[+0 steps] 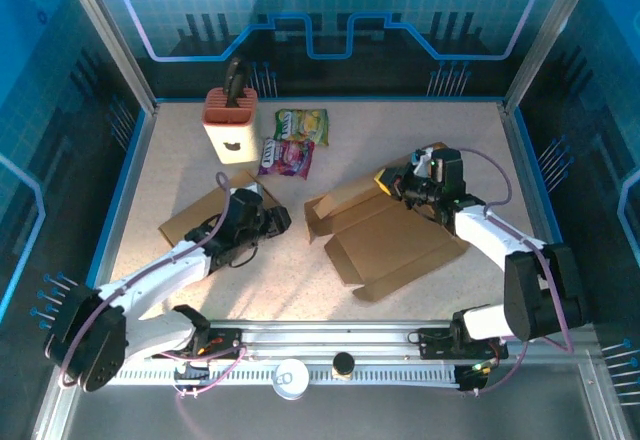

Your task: Fold the paper box

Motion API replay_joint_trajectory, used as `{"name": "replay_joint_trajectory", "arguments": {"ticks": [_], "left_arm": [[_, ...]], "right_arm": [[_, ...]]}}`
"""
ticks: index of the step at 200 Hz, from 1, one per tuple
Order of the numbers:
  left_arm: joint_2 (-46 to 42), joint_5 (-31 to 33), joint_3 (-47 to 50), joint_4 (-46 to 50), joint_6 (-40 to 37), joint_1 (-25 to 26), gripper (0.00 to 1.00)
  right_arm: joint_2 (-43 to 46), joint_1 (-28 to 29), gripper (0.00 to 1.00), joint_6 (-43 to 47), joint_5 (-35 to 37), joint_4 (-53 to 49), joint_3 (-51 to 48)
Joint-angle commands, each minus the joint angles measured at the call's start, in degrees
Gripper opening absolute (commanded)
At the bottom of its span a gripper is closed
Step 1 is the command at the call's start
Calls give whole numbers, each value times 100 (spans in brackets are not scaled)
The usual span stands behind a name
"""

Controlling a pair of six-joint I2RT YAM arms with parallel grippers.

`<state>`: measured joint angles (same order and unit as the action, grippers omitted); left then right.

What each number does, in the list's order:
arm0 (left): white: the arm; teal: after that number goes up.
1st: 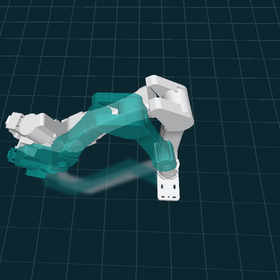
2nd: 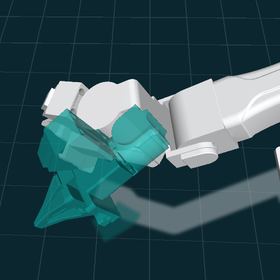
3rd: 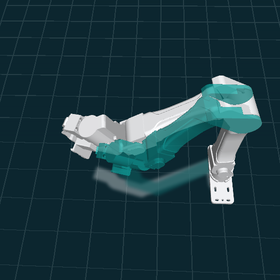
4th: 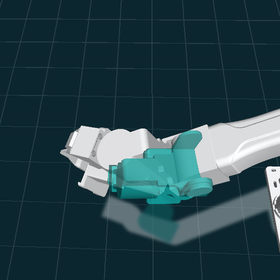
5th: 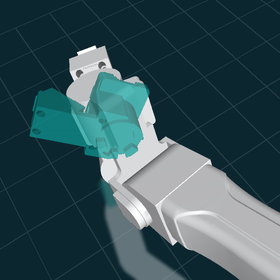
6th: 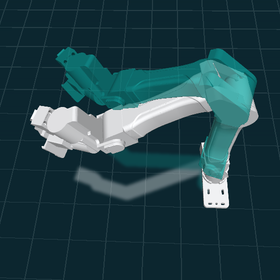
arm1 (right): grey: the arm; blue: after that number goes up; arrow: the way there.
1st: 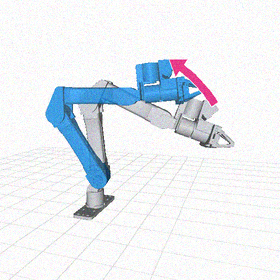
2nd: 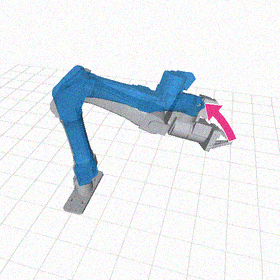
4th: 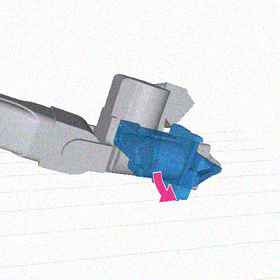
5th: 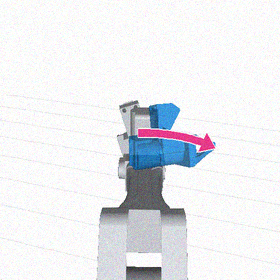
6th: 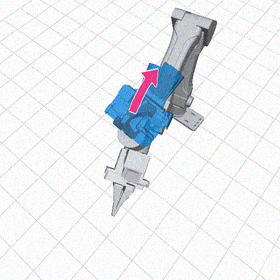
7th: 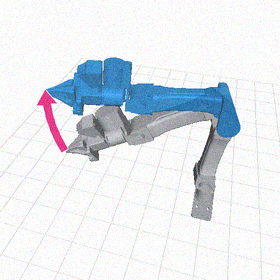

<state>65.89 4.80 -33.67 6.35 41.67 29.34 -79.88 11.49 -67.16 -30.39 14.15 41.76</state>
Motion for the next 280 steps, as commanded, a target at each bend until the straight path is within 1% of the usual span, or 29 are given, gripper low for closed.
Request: {"name": "replay_joint_trajectory", "arguments": {"ticks": [1, 35, 51, 69, 98, 122, 142, 157, 169, 184, 200, 227, 241, 261, 280], "left_arm": [[249, -262, -133, 8, -771, -33, 53], [217, -471, 81, -652, -1530, -20, 56], [176, -482, 67, -759, -1926, -17, 57], [204, -659, 97, -1028, -2454, -23, 58], [469, -886, 28, -1141, -3090, -21, 59], [654, -1140, 78, -1517, -3198, -10, 59], [734, -1143, 170, -1801, -3322, 102, 58], [809, -1099, 165, -1872, -3475, 244, 58], [892, -946, 108, -1857, -3590, 387, 58], [1022, -850, 48, -1877, -3642, 438, 58], [1150, -757, 3, -1913, -3661, 458, 56], [1181, -624, 31, -2044, -3691, 585, 49], [1168, -547, 44, -2098, -3778, 696, 45], [1202, -480, 21, -2126, -3932, 846, 42], [1286, -473, -43, -2125, -4039, 903, 37]], "right_arm": [[-166, 73, 0, 159, -64, 294, -233], [-90, 77, 0, 207, -54, 169, -180], [-40, 73, 0, 263, -52, -9, -129], [-38, 75, 0, 264, -57, -35, -124], [-141, 74, 0, 222, -132, 49, -124], [-169, 73, 0, 194, -167, 100, -118], [-169, 73, 0, 215, -192, 60, -57], [-193, 73, 0, 233, -238, 3, 15], [-212, 74, 0, 242, -271, -12, 58], [-256, 74, 0, 247, -319, -19, 102], [-300, 73, 0, 222, -363, 15, 120], [-327, 73, 0, 203, -392, 52, 98], [-344, 87, 0, 195, -391, 74, 119], [-379, 84, 0, 150, -430, 101, 156], [-362, 86, 0, 158, -423, 71, 192]]}}
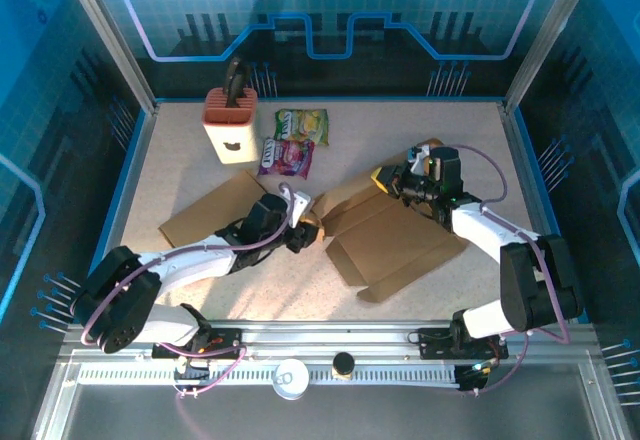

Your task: Fold the paper box

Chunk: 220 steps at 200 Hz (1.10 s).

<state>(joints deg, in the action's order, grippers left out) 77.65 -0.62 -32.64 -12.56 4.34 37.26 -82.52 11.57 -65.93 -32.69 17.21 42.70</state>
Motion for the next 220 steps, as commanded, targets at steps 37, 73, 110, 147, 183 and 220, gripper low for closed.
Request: {"name": "replay_joint_trajectory", "arguments": {"ticks": [37, 73, 110, 147, 183, 220], "left_arm": [[155, 226, -186, -370, -381, 298, 35], [311, 324, -301, -475, -356, 442, 36], [434, 684, -344, -637, -189, 562, 41], [526, 871, -348, -873, 16, 609, 41], [569, 955, -357, -959, 150, 733, 38], [619, 1300, -339, -1044, 435, 920, 41]], "right_arm": [[-98, 81, 0, 50, -181, -290, 142], [-63, 127, 0, -16, -118, -234, 121], [11, 195, 0, -25, -12, -302, 151], [69, 281, 0, -117, 115, -206, 21], [136, 324, 0, -265, 330, 56, -133], [339, 433, 0, -500, 711, 124, -246]]}}
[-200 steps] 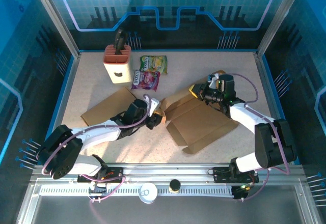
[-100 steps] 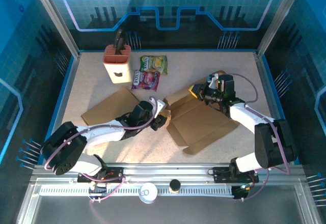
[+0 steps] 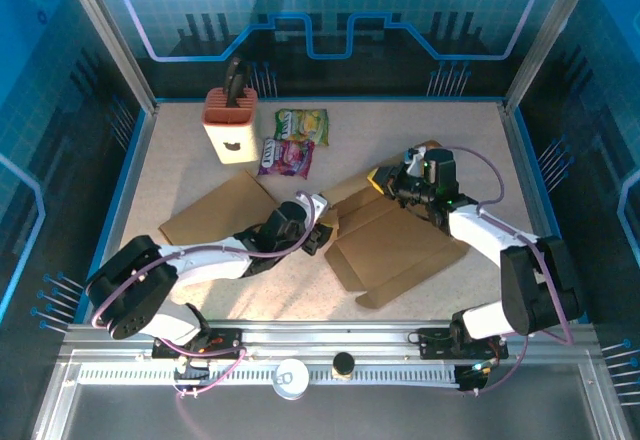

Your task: Fold the paper box

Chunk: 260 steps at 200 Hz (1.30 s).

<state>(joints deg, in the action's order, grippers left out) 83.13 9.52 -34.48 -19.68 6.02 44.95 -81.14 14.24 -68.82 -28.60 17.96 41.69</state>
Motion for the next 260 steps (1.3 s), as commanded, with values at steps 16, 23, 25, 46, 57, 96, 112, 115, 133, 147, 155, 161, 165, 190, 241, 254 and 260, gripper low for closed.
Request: {"name": "replay_joint_trajectory", "arguments": {"ticks": [16, 23, 25, 46, 57, 96, 112, 115, 133, 147, 155, 161, 165, 190, 241, 254, 260], "left_arm": [[151, 527, -170, -408, 422, 237, 42], [190, 602, -180, -441, 483, 258, 42], [198, 614, -181, -454, 502, 259, 42], [281, 900, -190, -571, 663, 342, 43], [308, 1069, -199, -597, 724, 373, 42], [437, 1413, -330, -504, 906, 390, 38], [520, 1592, -363, -512, 1028, 407, 40], [543, 1623, -365, -535, 1051, 406, 40], [642, 1891, -382, -597, 1181, 415, 40], [715, 2148, -425, -592, 1297, 426, 41], [747, 2281, -452, -590, 1356, 427, 41], [774, 2400, -469, -574, 1415, 435, 41], [787, 2483, -487, -543, 1462, 440, 41], [877, 2678, -538, -594, 1570, 433, 39], [1113, 2781, -690, -719, 1648, 440, 37], [1118, 2717, -629, -904, 1603, 438, 37], [1110, 2682, -579, -1004, 1581, 438, 40]], "right_arm": [[314, 237, 0, -352, 503, 141, -248], [353, 280, 0, -385, 579, 164, -287], [362, 285, 0, -393, 600, 171, -296], [439, 386, 0, -421, 780, 167, -356], [440, 402, 0, -448, 803, 202, -388], [463, 465, 0, -553, 839, 372, -495], [493, 498, 0, -589, 880, 393, -504], [492, 496, 0, -596, 891, 397, -504], [464, 536, 0, -611, 907, 434, -505], [411, 565, 0, -620, 884, 477, -504], [385, 579, 0, -639, 874, 505, -512], [372, 588, 0, -657, 887, 514, -528], [366, 595, 0, -659, 891, 542, -539], [322, 613, 0, -715, 913, 610, -603], [131, 649, 0, -793, 933, 635, -601], [75, 659, 0, -779, 982, 573, -577], [37, 659, 0, -772, 996, 556, -570]]}}
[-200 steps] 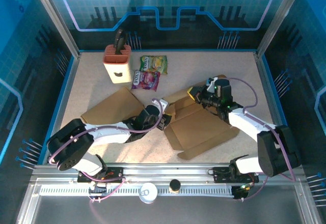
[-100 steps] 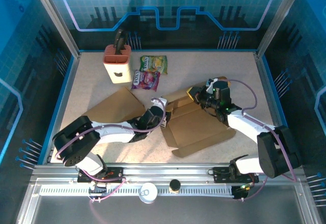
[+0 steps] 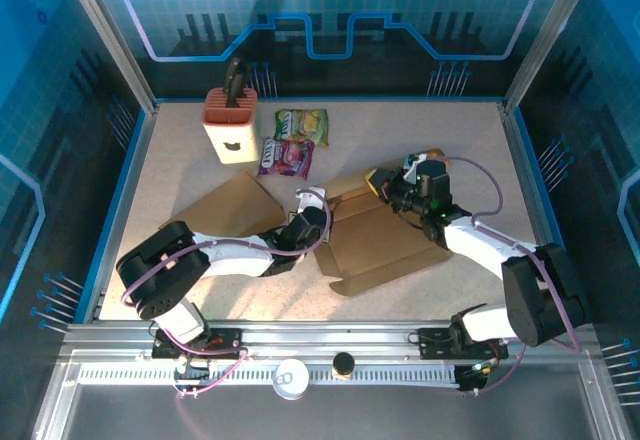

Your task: Fold the paper box

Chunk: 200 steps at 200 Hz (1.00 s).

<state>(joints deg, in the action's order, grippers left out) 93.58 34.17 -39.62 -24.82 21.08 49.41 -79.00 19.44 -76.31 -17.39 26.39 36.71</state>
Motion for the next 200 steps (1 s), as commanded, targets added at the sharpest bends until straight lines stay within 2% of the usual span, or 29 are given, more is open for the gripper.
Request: {"name": "replay_joint_trajectory", "arguments": {"ticks": [1, 15, 33, 91, 114, 129, 149, 172, 200], "left_arm": [[60, 210, -60, -512, 73, -9, 41], [13, 221, 39, -655, 50, 3, 48], [-54, 237, 132, -773, -52, -7, 50], [11, 227, 120, -789, -271, -35, 43], [-4, 140, 171, -867, -233, -28, 53], [-37, 144, 240, -901, -236, -27, 55], [-122, 110, 363, -1011, -262, -28, 49], [-182, 36, 369, -1038, -254, -28, 31], [-41, 64, 243, -982, -247, -24, 28]], "right_arm": [[-182, 139, 0, -14, -116, -286, -70], [-291, 139, 0, 35, -81, -253, -36], [-403, 145, 0, 52, -20, -62, -71], [-445, 290, 0, 111, 461, 237, -234], [-459, 328, 0, 80, 665, 460, -355], [-451, 332, 0, -35, 730, 638, -411], [-360, 380, 0, -13, 865, 482, -341], [-356, 460, 0, -33, 998, 426, -328], [-466, 566, 0, -193, 1070, 613, -364]]}}
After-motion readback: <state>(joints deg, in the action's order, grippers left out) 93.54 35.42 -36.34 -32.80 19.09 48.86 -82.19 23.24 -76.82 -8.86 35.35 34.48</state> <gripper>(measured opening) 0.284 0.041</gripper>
